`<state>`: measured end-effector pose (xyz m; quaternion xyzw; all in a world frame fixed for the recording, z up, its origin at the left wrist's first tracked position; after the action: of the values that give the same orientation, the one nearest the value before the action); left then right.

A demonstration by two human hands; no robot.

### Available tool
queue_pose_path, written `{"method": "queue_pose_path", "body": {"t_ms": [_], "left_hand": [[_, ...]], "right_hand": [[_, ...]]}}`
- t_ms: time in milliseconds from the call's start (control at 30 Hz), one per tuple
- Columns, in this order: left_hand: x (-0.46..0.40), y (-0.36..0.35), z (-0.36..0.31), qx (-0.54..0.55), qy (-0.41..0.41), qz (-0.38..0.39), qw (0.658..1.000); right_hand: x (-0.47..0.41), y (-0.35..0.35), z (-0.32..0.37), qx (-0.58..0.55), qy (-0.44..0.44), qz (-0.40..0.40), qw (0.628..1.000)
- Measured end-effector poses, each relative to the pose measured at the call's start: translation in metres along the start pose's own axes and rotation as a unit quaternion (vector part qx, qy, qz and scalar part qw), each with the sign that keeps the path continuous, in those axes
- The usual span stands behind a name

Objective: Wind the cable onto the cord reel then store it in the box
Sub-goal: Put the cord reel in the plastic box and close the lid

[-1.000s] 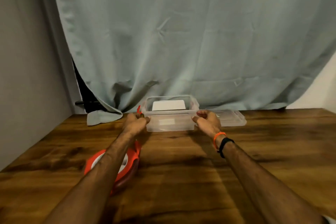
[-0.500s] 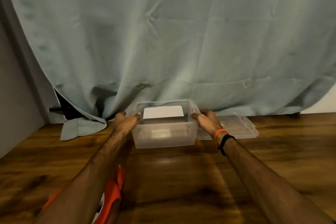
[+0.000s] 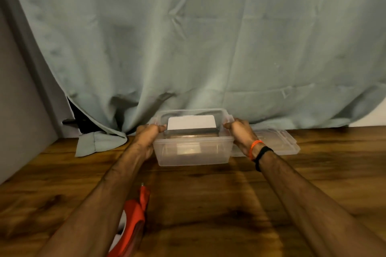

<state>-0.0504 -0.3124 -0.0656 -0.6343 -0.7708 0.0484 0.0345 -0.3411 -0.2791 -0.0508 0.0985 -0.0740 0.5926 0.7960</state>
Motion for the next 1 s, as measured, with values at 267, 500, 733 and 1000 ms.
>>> {"method": "queue_pose_path", "body": {"t_ms": [267, 500, 733, 1000], "left_hand": [[0.095, 0.007, -0.03, -0.02, -0.026, 0.004, 0.999], [0.186, 0.004, -0.009, -0.004, 0.001, 0.033, 0.999], [0.24, 0.0, 0.009, -0.025, 0.012, 0.052, 0.998], [0.25, -0.001, 0.021, -0.031, 0.025, 0.051, 0.998]], "right_hand": [[0.094, 0.035, -0.002, -0.008, 0.016, -0.007, 1.0], [0.173, 0.084, -0.04, -0.003, 0.011, -0.047, 0.999], [0.215, 0.114, -0.072, 0.017, -0.014, -0.065, 0.998], [0.223, 0.119, -0.082, 0.016, -0.004, -0.057, 0.998]]}}
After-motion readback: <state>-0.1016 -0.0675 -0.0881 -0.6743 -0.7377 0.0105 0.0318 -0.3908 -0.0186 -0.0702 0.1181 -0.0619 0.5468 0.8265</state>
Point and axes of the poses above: each hand's wrist, its own x-axis away from the middle knuckle, its own y-axis out of the back of the hand, z = x × y, the point moved 10 cm from there along -x, towards the middle knuckle, and after that the axes turned 12 degrees about -y, right-handed, at the moved point
